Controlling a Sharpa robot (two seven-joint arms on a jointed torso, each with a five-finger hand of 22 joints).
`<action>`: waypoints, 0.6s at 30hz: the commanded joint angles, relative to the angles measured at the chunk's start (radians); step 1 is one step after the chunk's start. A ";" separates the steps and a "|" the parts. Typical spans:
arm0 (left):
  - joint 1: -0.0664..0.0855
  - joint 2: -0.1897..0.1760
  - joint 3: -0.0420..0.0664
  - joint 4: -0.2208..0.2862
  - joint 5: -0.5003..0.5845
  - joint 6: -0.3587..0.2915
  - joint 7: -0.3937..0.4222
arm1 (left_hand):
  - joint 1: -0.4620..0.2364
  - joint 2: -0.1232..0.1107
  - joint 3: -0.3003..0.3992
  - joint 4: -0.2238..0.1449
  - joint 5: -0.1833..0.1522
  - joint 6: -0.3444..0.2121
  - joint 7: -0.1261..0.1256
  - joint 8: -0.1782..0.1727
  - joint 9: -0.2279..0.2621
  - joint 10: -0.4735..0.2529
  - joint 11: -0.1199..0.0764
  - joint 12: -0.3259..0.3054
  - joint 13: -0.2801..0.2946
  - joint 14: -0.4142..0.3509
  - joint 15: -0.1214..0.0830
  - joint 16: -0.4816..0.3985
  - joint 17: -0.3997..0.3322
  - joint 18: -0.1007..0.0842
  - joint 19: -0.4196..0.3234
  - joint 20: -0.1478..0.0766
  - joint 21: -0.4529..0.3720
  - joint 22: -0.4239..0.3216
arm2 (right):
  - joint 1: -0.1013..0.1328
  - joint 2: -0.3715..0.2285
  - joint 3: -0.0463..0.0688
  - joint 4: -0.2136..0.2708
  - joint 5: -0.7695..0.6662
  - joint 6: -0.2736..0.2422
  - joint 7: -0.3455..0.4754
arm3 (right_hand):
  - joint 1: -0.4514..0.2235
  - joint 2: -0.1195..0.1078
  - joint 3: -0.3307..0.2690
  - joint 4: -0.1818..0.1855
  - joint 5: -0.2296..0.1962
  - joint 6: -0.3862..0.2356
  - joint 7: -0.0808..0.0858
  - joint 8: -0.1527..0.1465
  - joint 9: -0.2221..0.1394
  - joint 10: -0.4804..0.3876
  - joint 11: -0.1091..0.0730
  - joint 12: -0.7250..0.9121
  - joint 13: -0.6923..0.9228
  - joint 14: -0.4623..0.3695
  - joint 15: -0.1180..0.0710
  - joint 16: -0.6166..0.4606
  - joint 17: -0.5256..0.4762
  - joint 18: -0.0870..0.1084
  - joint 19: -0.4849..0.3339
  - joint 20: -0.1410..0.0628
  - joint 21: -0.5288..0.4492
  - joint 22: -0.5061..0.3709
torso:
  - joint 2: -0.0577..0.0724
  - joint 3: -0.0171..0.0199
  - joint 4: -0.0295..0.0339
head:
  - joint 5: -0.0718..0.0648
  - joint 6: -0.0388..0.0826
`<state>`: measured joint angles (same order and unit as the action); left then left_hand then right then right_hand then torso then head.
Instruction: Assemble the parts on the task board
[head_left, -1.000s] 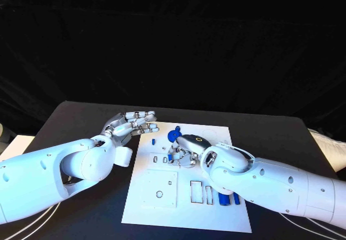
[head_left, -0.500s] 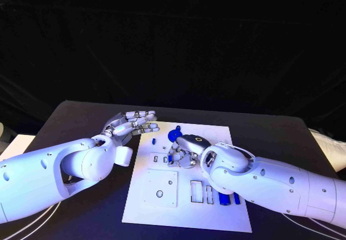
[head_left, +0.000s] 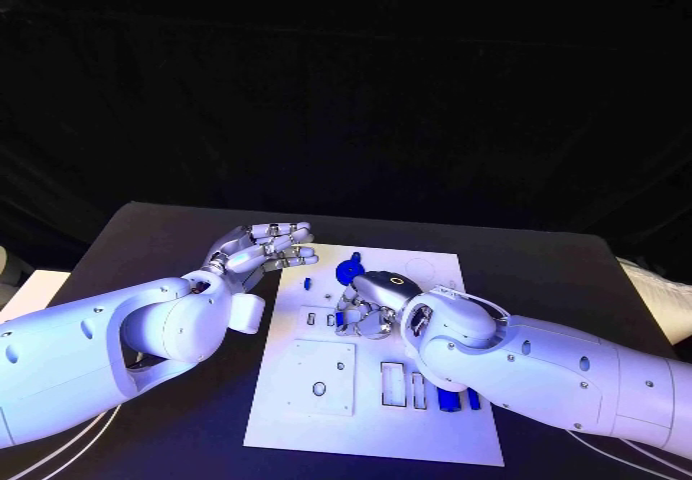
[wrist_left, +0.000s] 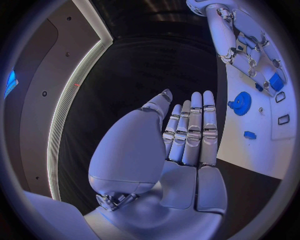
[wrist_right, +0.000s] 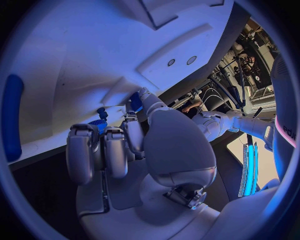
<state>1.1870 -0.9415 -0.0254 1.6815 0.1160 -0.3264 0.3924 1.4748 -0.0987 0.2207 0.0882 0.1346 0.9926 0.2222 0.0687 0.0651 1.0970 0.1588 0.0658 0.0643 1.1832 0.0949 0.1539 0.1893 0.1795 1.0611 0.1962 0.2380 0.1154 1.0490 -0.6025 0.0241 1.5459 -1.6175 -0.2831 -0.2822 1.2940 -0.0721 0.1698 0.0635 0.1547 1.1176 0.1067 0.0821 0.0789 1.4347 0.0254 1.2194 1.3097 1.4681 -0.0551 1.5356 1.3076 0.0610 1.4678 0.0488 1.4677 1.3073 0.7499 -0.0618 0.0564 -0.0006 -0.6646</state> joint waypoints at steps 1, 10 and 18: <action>0.001 0.001 0.000 0.002 0.002 0.019 0.005 | -0.003 0.008 -0.001 -0.006 -0.004 -0.006 0.000 -0.002 0.000 -0.009 0.001 -0.002 0.001 0.006 0.002 -0.005 0.002 -0.002 0.009 0.000 -0.005 -0.001 | -0.011 -0.004 -0.009 -0.008 -0.011 0.046 -0.045 | -0.004 -0.008 -0.004 0.001 0.006 -0.003 0.003 -0.007 0.001 -0.009 -0.002 -0.008 0.023 0.086 0.007 -0.005 0.188 -0.012 0.001 0.006 -0.007 0.025 | 0.001 0.0001 0.0002 | -0.001 0.001; 0.001 0.001 0.000 0.003 0.002 0.019 0.005 | -0.003 0.008 -0.001 -0.006 -0.004 -0.006 0.000 -0.002 0.000 -0.009 0.001 -0.002 0.001 0.006 0.002 -0.005 0.002 -0.002 0.009 0.000 -0.005 -0.001 | -0.011 -0.004 -0.009 -0.007 -0.014 0.026 -0.055 | -0.015 -0.022 -0.013 0.012 0.005 -0.022 0.009 -0.016 -0.004 -0.036 0.004 -0.066 -0.015 0.084 0.012 -0.011 0.178 -0.011 -0.001 0.011 -0.009 0.021 | 0.001 -0.0002 0.0008 | -0.001 0.001; 0.001 0.000 0.000 0.002 0.002 0.018 0.003 | -0.003 0.008 -0.001 -0.006 -0.004 -0.006 0.000 -0.002 0.000 -0.009 0.001 -0.002 0.001 0.006 0.002 -0.005 0.002 -0.002 0.009 0.000 -0.005 -0.001 | -0.011 -0.005 -0.009 0.000 -0.013 -0.023 -0.054 | -0.024 -0.047 -0.032 0.036 0.003 -0.068 0.019 -0.018 -0.012 -0.096 0.013 -0.194 -0.106 0.080 0.020 -0.020 0.164 -0.006 -0.011 0.020 -0.020 0.001 | 0.000 -0.0001 0.0003 | -0.001 0.003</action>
<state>1.1870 -0.9418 -0.0254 1.6815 0.1162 -0.3263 0.3916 1.4748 -0.0987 0.2207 0.0882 0.1346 0.9913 0.2210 0.0687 0.0651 1.0970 0.1588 0.0658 0.0643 1.1832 0.0949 0.1539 0.1899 0.1794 1.0611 0.1962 0.2381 0.1155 1.0450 -0.6046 0.0207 1.5488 -1.6225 -0.3113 -0.3006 1.2703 -0.1115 0.1379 0.0954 0.1588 1.0541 0.1278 0.0640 0.0655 1.3452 0.0397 1.0315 1.2083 1.4681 -0.0410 1.5203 1.3074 0.0612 1.4608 0.0631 1.4523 1.3079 0.7505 -0.0621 0.0567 -0.0014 -0.6632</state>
